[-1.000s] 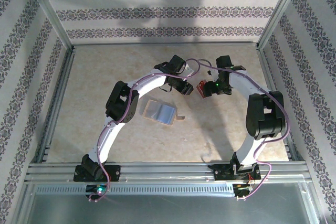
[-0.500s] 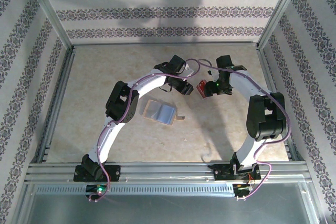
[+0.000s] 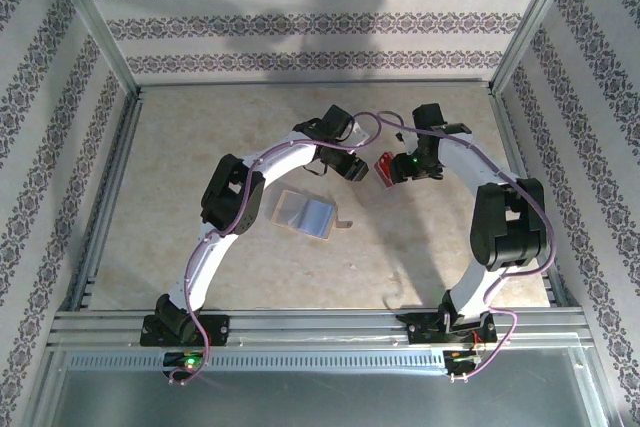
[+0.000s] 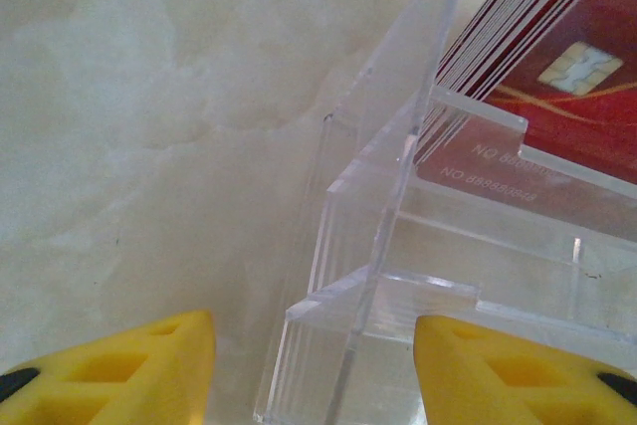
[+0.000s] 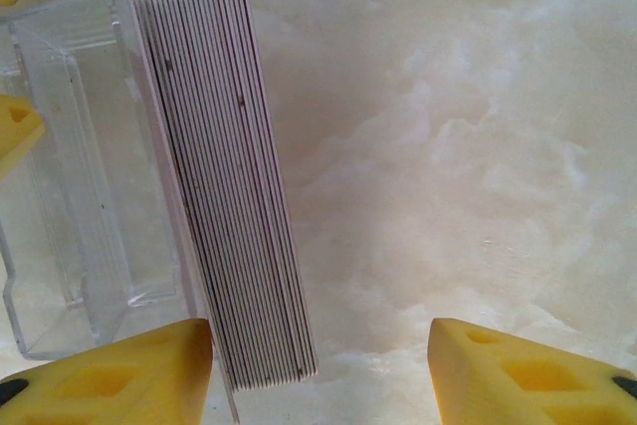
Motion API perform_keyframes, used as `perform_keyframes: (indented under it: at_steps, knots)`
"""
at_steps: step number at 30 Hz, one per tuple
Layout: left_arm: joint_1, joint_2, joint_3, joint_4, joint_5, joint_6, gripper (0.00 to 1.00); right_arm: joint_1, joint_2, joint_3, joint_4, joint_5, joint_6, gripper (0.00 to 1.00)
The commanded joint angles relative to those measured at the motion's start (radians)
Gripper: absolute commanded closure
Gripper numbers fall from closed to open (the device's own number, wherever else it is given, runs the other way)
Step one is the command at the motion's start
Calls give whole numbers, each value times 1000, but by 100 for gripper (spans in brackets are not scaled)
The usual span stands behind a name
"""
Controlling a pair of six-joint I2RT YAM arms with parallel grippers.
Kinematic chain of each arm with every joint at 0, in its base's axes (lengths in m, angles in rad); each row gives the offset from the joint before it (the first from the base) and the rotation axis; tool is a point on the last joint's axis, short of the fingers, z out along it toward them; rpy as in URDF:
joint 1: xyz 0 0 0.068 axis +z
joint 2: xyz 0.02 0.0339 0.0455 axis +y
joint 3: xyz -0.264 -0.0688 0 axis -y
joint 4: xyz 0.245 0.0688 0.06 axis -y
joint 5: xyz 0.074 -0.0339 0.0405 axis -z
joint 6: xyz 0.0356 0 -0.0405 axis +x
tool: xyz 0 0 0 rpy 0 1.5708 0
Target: Put the credit cards into the card holder
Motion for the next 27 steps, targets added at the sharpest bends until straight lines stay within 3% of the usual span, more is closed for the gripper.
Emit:
perform_keyframes:
  at_steps: [1,27]
  knots:
    - [-32,27,-36,-39,-40,34,45,1,-38,23,-20,28,-24,42]
    - [-39,28,-36,-42,-45,46,45,24,-11,58,-41,21,-50,62]
